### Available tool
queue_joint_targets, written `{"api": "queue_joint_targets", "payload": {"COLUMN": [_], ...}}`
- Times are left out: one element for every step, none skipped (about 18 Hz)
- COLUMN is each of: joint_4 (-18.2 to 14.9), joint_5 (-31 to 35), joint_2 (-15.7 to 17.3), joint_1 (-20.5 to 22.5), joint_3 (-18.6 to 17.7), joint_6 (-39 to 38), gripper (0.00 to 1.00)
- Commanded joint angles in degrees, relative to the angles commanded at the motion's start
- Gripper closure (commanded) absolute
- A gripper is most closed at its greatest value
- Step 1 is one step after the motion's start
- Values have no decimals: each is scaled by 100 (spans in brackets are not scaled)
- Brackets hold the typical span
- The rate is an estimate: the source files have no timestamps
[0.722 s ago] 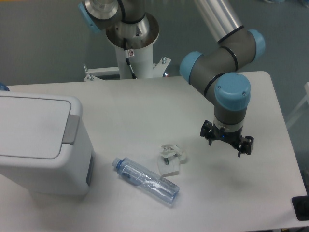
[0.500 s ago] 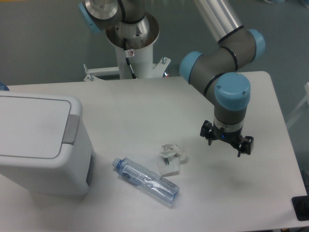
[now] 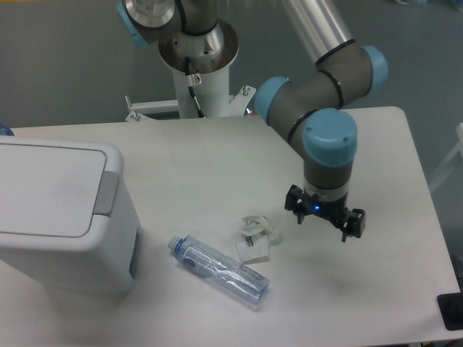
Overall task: Open the trash can
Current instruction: 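Move the open gripper over to the lid of the white trash bin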
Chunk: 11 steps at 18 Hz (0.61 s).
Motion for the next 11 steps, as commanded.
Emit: {"api": "queue_joint_targets", "payload": {"joint_4": [0,0,17,26,35,35,35,35,35,35,52], "joint_5": [-132,-237,-352,-457,-545,-642,-765,-896,-1046,-1230,-1414], "joint_2": [62,89,106,124,185,290,395,527,667,782,879], "joint_1": [-53,-149,-228,-351,-457,-571,-694,-756,-765,-765,-774], "joint_3": [-44,-44,-44,-44,-44,-44,-53,-53,-44,-44,-27], "joint_6": [-341,-763,-1193,-1528,-1723,-1847,-2022,-2250,-2487,-2716,-2927], "gripper": [0,0,0,0,0,0,0,0,0,0,0]}}
